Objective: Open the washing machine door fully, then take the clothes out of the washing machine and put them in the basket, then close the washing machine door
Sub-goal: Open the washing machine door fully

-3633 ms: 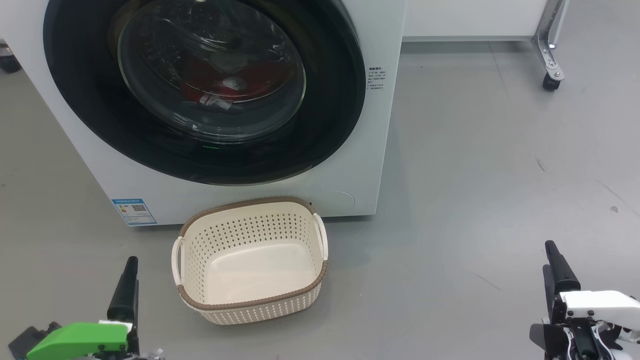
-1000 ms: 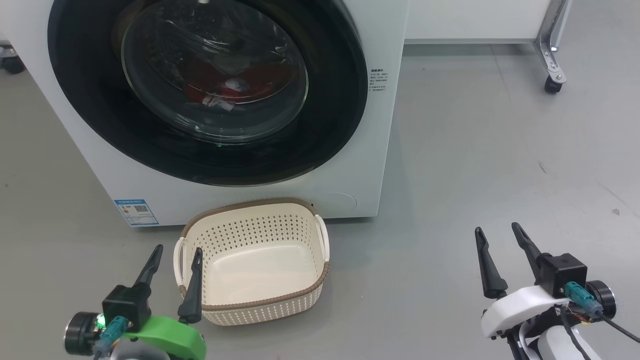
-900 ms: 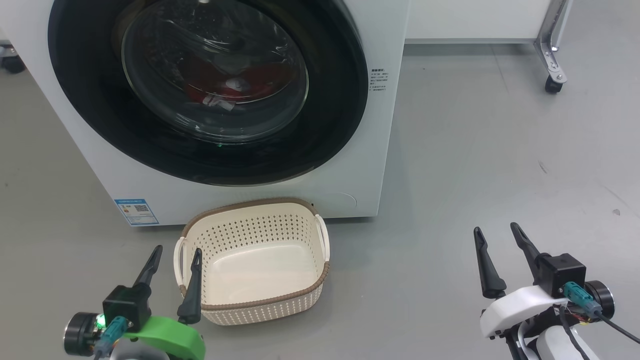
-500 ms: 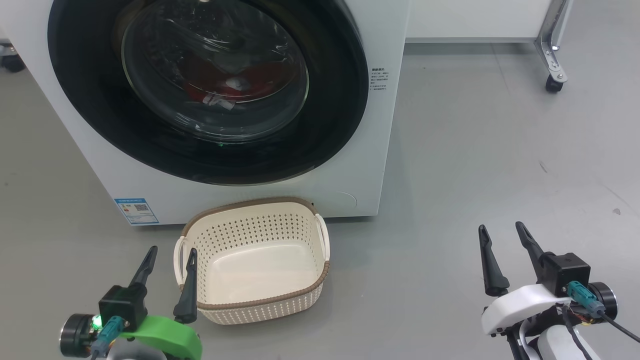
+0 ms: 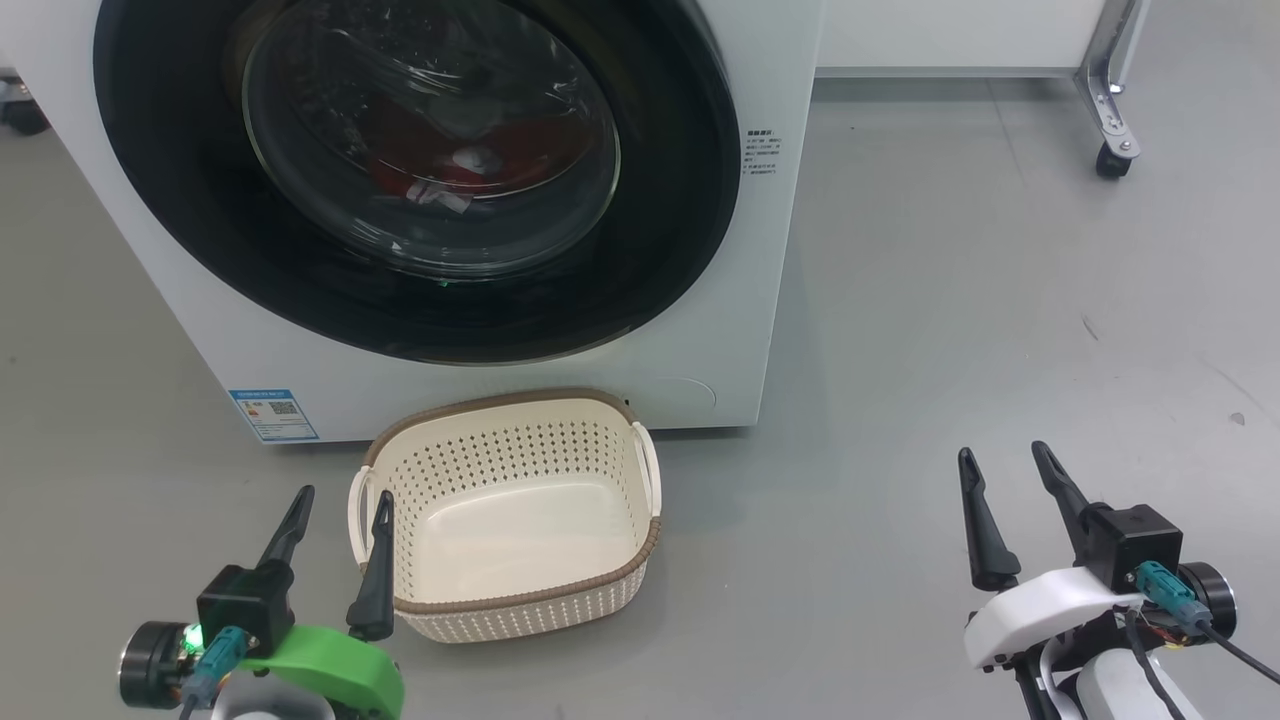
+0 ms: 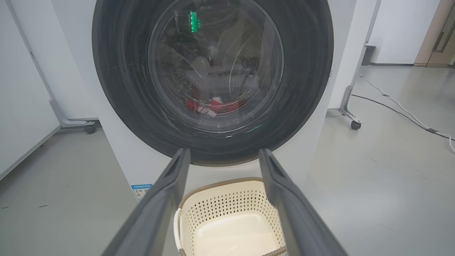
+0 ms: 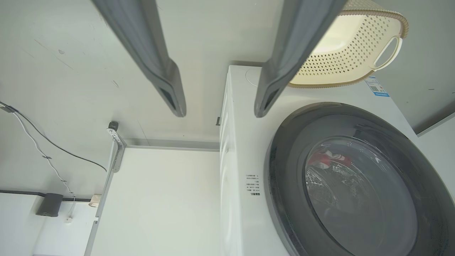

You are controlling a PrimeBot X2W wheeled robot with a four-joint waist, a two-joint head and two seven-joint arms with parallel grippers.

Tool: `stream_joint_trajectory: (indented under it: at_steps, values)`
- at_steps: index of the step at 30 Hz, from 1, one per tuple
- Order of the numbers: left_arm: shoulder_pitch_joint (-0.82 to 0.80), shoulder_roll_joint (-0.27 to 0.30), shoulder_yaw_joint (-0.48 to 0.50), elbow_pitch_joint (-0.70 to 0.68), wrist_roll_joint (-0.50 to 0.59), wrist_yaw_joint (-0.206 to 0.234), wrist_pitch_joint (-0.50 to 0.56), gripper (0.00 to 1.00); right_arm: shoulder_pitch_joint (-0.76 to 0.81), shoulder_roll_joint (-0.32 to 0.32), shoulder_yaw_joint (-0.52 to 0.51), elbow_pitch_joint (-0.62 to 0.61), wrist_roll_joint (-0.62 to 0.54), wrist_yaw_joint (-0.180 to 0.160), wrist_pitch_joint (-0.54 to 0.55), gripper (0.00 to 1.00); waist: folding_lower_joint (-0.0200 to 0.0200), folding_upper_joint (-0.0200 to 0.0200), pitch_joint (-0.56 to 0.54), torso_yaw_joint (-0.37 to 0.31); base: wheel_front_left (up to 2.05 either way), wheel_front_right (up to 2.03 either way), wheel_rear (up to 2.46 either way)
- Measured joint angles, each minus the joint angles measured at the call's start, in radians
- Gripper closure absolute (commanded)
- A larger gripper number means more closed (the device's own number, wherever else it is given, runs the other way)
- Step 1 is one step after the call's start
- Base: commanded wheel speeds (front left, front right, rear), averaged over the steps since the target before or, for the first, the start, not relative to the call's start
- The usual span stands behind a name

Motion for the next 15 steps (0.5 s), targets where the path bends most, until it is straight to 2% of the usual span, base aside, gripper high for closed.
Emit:
stream_joint_trajectory:
  at_steps: [1, 2, 11, 15]
  values:
    - [-0.001, 0.000, 0.000, 0.000, 0.000, 0.000, 0.000, 0.00, 0.000, 0.001, -0.002, 0.000, 0.000, 0.000, 0.000, 0.52, 0.0000, 0.0000, 0.001, 0.000, 0.00, 0.00, 0.00]
    - [-0.002, 0.000, 0.000, 0.000, 0.000, 0.000, 0.000, 0.00, 0.000, 0.002, -0.004, 0.000, 0.000, 0.000, 0.000, 1.00, 0.0000, 0.0000, 0.002, 0.001, 0.00, 0.00, 0.00]
    - [-0.009, -0.002, -0.001, -0.001, 0.003, 0.000, 0.000, 0.00, 0.000, 0.014, -0.017, -0.001, -0.003, 0.023, -0.001, 1.00, 0.0000, 0.0000, 0.012, 0.005, 0.00, 0.00, 0.00]
    - [-0.016, -0.004, -0.001, -0.005, 0.003, 0.000, 0.000, 0.00, -0.001, 0.059, -0.058, -0.005, 0.093, 0.046, -0.001, 1.00, 0.0000, 0.0000, 0.023, 0.009, 0.00, 0.00, 0.00]
